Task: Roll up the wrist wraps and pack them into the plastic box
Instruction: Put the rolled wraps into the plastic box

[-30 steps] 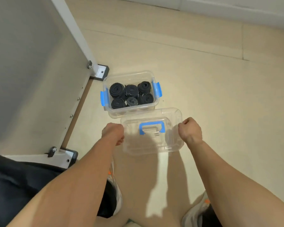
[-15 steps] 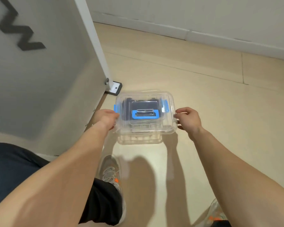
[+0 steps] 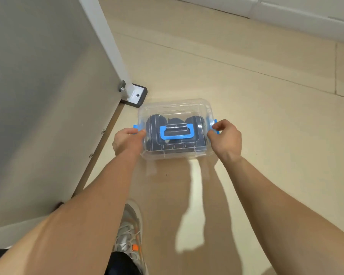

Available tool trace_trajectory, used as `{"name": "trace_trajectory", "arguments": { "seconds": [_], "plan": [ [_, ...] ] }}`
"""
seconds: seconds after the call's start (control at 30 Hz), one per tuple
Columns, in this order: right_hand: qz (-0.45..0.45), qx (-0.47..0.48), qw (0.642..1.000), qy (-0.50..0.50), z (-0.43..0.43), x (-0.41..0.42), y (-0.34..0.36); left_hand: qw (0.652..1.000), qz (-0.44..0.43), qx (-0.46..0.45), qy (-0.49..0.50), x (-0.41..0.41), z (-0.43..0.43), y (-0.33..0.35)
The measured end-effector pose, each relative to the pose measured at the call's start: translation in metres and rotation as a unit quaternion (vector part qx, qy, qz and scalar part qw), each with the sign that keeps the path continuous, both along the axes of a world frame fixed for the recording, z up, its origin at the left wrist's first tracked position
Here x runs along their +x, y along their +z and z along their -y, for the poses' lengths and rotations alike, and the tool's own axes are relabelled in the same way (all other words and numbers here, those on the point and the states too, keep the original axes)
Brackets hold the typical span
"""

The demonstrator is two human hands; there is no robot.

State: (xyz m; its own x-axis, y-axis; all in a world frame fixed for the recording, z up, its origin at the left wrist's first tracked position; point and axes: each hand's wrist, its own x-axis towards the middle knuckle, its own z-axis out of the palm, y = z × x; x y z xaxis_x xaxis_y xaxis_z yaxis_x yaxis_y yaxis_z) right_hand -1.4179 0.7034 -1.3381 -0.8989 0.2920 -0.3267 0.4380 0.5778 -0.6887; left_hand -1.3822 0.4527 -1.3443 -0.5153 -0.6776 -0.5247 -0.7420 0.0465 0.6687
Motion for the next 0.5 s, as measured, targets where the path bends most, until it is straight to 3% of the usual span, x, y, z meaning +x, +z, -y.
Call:
{"name": "trace_trajectory", "arguments": {
  "seconds": [0.33, 0.5],
  "plan": [
    [0.018, -0.038, 0.999, -0.020, -0.015, 0.015, -0.015, 0.998, 0.010, -0.016, -0.059, 0.004, 0.011, -0.009],
    [0.069, -0.032, 0.997, 0.008, -0.005, 0.004, -0.017, 0.995, 0.078, 0.012, -0.056, 0.004, 0.010, -0.009]
  ]
}}
